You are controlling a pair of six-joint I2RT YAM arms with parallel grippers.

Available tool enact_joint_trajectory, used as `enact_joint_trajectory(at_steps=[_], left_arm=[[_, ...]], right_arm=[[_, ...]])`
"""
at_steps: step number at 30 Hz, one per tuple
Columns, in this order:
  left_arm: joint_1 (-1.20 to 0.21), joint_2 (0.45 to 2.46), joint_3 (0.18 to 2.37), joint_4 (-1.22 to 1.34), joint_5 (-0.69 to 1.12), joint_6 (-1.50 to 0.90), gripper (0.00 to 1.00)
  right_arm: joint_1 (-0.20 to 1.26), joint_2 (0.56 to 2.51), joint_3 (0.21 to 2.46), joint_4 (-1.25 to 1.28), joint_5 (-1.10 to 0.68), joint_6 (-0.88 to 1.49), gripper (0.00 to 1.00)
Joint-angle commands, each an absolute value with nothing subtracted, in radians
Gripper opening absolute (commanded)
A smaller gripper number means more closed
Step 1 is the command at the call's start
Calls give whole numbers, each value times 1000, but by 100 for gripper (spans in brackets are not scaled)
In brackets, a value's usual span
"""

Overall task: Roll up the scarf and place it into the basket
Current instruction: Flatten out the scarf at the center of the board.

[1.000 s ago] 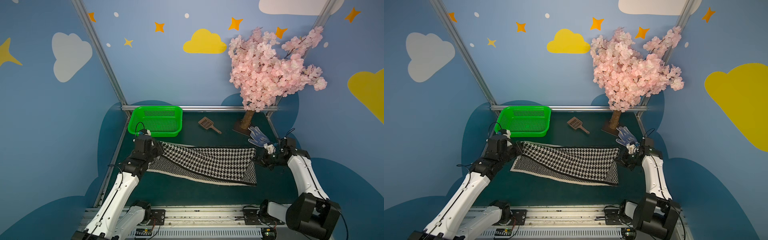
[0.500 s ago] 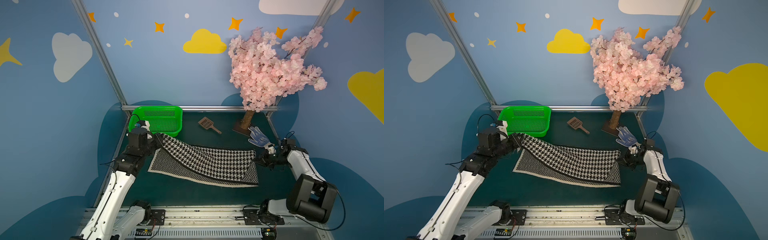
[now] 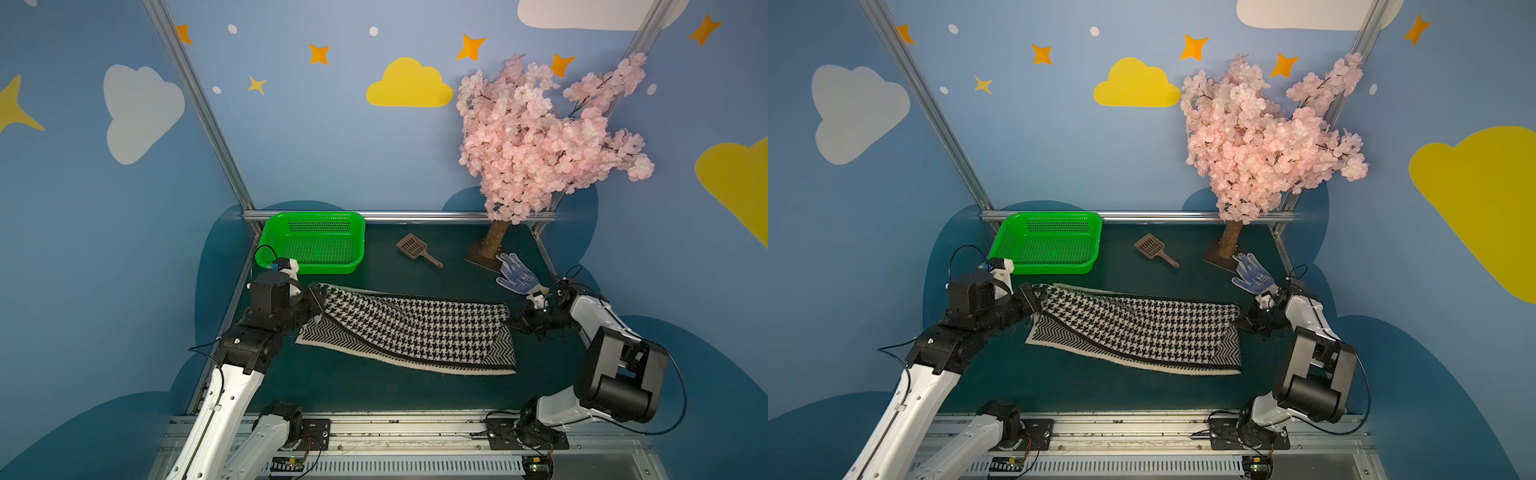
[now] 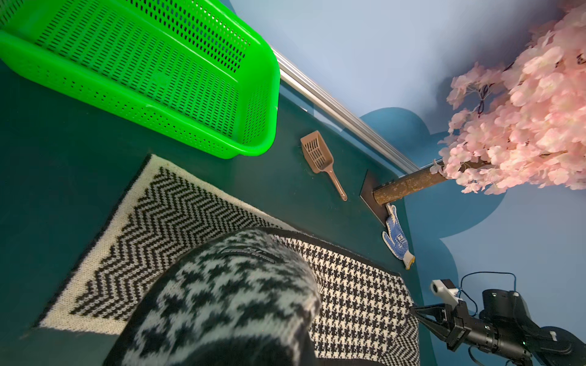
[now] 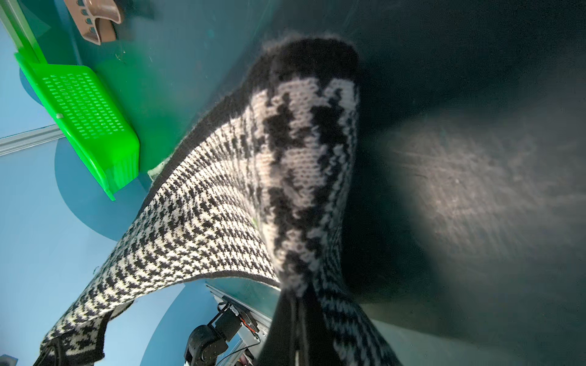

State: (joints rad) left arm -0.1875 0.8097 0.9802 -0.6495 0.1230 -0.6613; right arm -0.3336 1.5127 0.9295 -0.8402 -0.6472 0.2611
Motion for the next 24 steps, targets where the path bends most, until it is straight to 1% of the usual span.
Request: enact_joint_trajectory(at_steps=[1, 10, 13, 20, 24], left_arm=[[-182, 780, 989, -661, 101, -646, 3], [-183, 850, 950, -592, 113, -633, 3], [-182, 845, 951, -587, 136, -645, 3], [-181, 826, 946, -650, 54, -602, 3], [-181, 861, 892, -564, 60, -582, 16]], right_arm=[[-349, 1525, 938, -833, -651, 244, 0], [-391, 1509, 889, -820, -691, 257, 0], [-401, 1520, 887, -821, -694, 254, 0], [-411, 1575, 884, -806, -684, 255, 0], [-413, 1575, 868, -788, -684, 258, 0]])
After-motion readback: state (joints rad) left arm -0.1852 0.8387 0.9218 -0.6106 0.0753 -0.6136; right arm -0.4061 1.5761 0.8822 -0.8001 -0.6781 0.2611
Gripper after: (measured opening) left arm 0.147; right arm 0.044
